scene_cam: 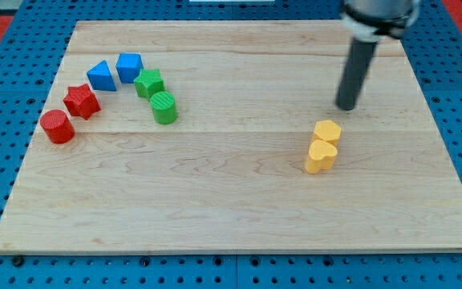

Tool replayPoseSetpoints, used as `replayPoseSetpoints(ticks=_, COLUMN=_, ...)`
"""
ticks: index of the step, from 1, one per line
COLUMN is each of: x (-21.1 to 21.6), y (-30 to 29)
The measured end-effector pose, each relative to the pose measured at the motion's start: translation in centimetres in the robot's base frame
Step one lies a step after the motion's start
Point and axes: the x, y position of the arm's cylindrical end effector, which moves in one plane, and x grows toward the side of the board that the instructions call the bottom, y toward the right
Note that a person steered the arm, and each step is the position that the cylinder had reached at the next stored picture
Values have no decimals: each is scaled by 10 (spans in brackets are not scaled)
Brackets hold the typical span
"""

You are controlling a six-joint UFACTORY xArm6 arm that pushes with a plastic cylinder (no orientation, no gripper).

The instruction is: Slide the yellow hexagon left a bit

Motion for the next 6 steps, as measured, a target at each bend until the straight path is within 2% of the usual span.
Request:
replayPoseSetpoints(ticks=1, x=54, y=22)
replayPoseSetpoints(ticks=2, x=86, y=-16)
replayPoseSetpoints(ticks=3, x=88, y=-58)
replayPoseSetpoints(ticks=4, x=57, y=-40)
replayPoseSetpoints(ticks=5, x=50, y=-62)
replayPoseSetpoints(ticks=6, x=65, y=-139)
